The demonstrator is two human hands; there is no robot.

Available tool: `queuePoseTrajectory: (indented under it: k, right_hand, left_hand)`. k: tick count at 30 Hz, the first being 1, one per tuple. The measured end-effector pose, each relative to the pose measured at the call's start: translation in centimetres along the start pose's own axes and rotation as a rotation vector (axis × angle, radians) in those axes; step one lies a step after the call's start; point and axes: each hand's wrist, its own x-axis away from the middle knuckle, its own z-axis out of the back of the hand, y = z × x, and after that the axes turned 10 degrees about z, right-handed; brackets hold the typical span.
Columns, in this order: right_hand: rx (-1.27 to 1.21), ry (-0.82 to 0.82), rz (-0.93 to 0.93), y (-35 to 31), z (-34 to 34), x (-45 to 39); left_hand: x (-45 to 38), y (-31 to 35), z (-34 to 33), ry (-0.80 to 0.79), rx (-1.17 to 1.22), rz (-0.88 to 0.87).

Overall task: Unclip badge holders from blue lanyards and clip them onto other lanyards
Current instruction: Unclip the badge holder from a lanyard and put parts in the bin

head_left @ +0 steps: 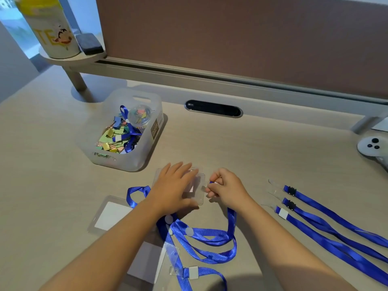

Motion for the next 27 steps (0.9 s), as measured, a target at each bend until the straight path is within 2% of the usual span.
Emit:
queuePoseTrajectory:
  k: [2,5,10,14,18,22,25,27]
  right_hand:
    - [-0.027,0.036,0.027,-0.5,0.5,-0.1]
    - [0.070,0.082,0.131,-1.3,1.3,-0.1]
    - [0.399,0.161,0.375,-0.8,1.5,0.5]
    - [0.514,0.258,0.494,0.1,0.8,1.3]
    - [0.331,0.326,0.499,0.3,-0.4,3.5]
    - [0.133,0.415,0.439,0.0,-1.9,6.0]
    - [0.027,0.459,0.416,0.0,-3.0,8.0]
    - [-0.010,0.431,0.401,0.1,-3.6,9.0]
  left_hand:
    - [-0.1,0.8,0.7,0.187,-0.006,-0.096]
    - [-0.3,1.6,2.2,0.244,0.133,-0.063]
    - [-1.0,1.8,2.3,0.418,0.223,-0.101]
    - [-1.0,2.1,1.3,0.549,0.298,-0.070]
    - [0.7,2.3,0.5,0.676,0.332,-0.093]
    - [3.7,2.4,-0.5,0.555,0.271,-0.218]
    - [5.6,2.5,-0.9,0.548,0.271,-0.265]
    - [6.5,2.7,-1.0,0.545,0.266,-0.263]
